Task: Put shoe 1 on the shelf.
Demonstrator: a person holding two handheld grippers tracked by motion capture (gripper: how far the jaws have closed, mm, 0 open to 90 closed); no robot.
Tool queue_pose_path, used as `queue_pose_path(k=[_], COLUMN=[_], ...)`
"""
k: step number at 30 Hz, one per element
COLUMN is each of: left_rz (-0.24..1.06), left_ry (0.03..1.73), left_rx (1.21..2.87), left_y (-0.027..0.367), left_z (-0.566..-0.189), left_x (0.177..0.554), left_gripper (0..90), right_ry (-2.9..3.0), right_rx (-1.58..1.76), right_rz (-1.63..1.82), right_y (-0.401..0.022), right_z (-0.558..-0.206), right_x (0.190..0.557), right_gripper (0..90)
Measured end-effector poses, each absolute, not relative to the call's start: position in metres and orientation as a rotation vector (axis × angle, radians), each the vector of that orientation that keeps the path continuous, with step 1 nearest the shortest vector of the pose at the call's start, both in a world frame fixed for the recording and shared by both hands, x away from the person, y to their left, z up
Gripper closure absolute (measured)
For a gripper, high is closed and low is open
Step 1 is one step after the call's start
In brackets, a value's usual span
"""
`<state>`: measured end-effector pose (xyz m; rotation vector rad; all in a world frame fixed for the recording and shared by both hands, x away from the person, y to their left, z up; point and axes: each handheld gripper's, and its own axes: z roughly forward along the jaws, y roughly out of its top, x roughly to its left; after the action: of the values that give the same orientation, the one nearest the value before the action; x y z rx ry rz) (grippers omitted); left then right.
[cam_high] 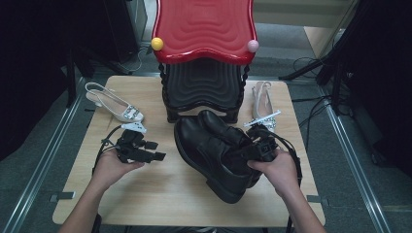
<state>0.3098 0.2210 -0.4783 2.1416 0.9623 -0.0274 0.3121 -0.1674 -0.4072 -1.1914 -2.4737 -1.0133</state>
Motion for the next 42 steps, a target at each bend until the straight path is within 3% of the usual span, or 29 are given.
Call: queue_pose_path(k=[9, 19, 30, 42], left_rz=[-0.028, -0.040, -0.046, -0.056], left_ry=[0.950, 0.942, 0.935, 0.927], left_rx=[2.141, 2.145, 2.146, 2.149], left_y=[0.219, 0.217, 0.217, 0.217], left_z=[-0.479, -0.480, -0.481, -0.481], left_x=[0.309, 0.310, 0.311, 0.312], left_gripper=[37.2, 37.2, 37.3, 37.4], right_ry=[-2.479, -2.403, -2.380, -2.446], right_rx=[-1.186, -1.364, -1.605, -1.840], right_rz=[-1.111, -1.258, -1.359, -1.380], right_y=[-0.164, -0.151, -0.128, -0.087], right_z=[-0.371, -0.353, -0.351, -0.371], right_x=[0.321, 0.365, 0.398, 0.420], right_gripper=[82.9, 82.8, 82.8, 82.8])
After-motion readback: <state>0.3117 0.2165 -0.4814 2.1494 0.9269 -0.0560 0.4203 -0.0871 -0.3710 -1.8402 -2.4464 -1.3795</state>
